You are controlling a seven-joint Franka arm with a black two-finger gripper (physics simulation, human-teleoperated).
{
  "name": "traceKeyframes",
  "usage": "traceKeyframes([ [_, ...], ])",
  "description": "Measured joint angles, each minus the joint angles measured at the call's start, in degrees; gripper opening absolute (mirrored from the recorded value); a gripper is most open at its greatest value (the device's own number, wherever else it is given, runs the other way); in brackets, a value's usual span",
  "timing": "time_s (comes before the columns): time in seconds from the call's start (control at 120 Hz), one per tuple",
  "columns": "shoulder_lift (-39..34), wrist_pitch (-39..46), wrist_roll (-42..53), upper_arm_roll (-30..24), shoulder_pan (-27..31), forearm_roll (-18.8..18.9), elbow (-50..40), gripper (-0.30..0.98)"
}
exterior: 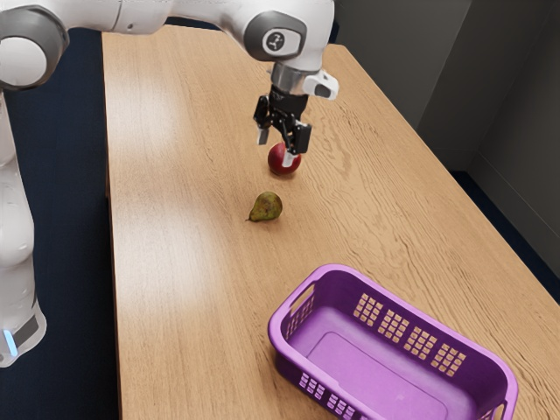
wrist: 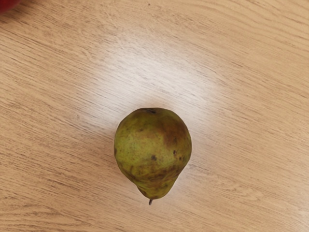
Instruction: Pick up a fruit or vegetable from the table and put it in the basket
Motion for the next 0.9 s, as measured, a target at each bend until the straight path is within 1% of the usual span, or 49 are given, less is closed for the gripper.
traceKeyframes([
  [0.45,2.87,9.30,6.49,-0.01,-0.13,-0.61,-8.62,0.69],
  [0.9,8.50,15.14,10.01,-0.10,0.17,-1.48,-9.26,0.69],
])
